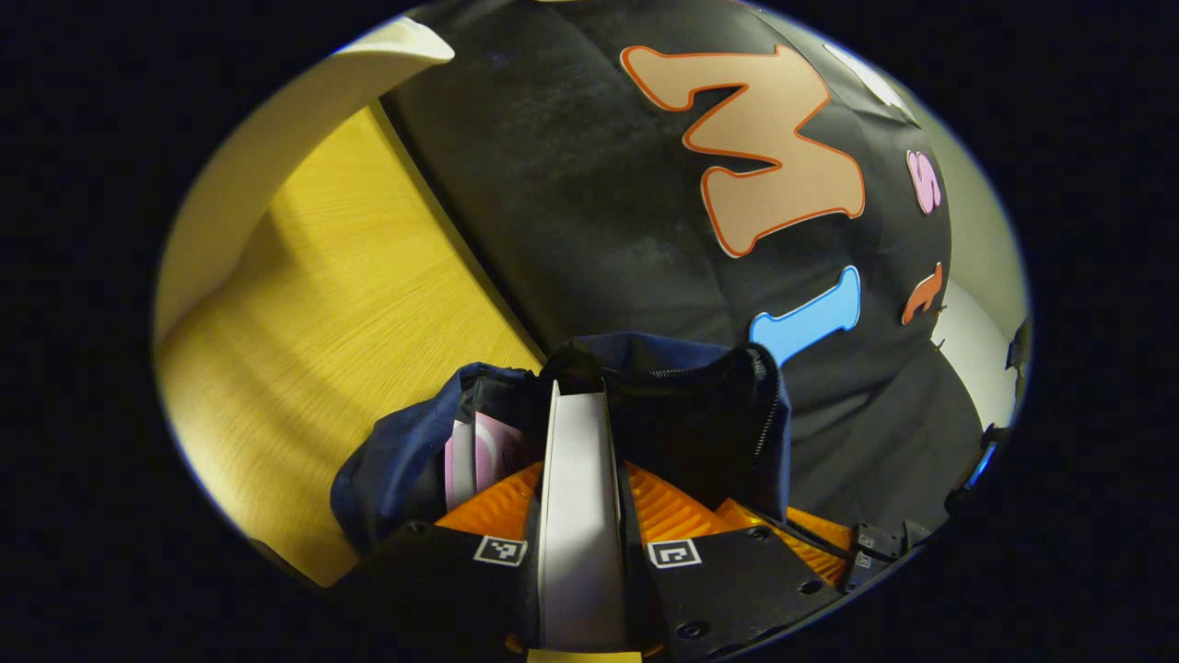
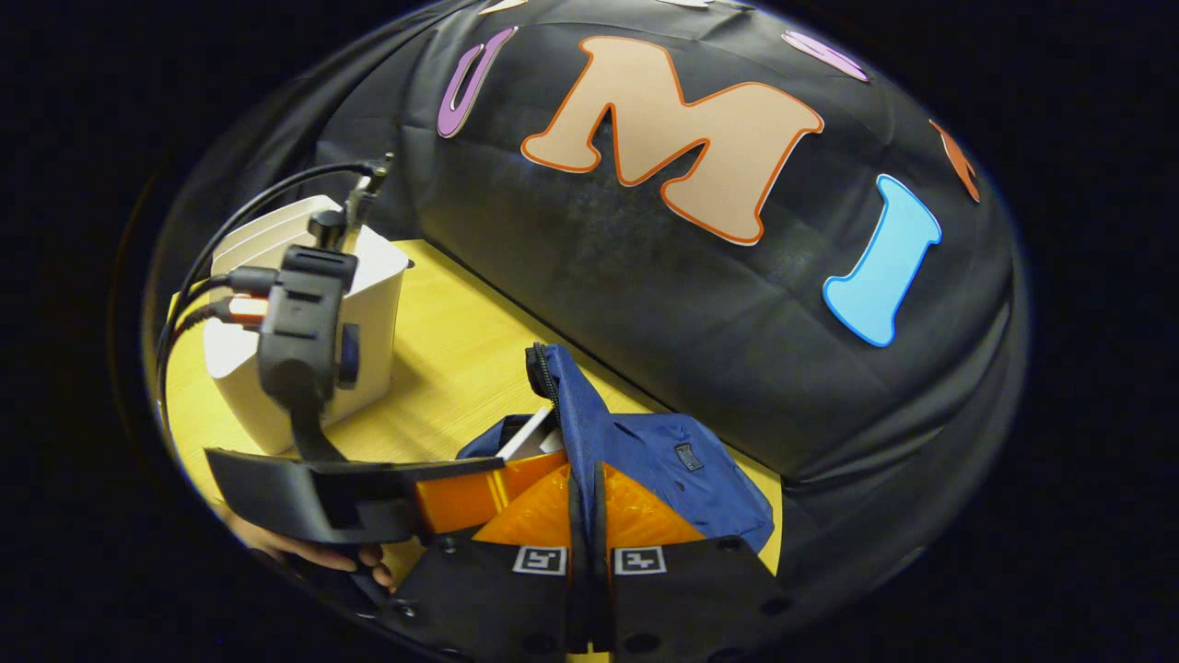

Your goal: Open the schoolbag, grab two books from the bookshelf and put them into the schoolbag.

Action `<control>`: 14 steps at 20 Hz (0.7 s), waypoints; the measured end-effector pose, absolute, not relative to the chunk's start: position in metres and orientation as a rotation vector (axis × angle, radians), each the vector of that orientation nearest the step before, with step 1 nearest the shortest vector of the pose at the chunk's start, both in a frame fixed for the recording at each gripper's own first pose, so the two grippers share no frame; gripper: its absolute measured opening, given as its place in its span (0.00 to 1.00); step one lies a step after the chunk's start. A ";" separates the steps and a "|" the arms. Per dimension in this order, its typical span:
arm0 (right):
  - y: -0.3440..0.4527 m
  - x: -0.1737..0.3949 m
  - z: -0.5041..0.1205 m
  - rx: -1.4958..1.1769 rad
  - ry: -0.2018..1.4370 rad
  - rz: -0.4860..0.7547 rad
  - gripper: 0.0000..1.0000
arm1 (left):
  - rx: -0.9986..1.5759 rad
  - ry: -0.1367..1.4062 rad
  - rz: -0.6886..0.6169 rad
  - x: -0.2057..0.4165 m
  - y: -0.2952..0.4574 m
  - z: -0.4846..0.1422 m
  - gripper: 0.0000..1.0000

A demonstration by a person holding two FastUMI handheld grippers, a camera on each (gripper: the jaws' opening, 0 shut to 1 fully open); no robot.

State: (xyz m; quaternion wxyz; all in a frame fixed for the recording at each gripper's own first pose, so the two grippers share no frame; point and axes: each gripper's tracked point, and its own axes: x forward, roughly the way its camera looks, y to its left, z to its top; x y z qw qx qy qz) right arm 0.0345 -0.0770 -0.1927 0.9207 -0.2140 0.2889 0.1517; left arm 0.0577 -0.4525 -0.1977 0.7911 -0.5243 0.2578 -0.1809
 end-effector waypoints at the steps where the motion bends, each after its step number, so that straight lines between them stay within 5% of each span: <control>1: -0.079 0.032 -0.193 -0.442 0.598 0.313 0.05 | -1.122 0.559 -0.390 0.059 -0.453 -0.201 0.34; 4: -0.080 0.031 -0.199 -0.446 0.609 0.313 0.05 | -1.030 0.608 -0.369 0.056 -0.451 -0.211 0.36; 8: -0.084 0.029 -0.202 -0.437 0.612 0.306 0.05 | -0.851 0.650 -0.379 0.038 -0.429 -0.210 0.87; 14: -0.083 0.011 -0.211 -0.404 0.662 0.304 0.12 | -0.541 0.538 -0.442 0.021 -0.380 -0.151 0.94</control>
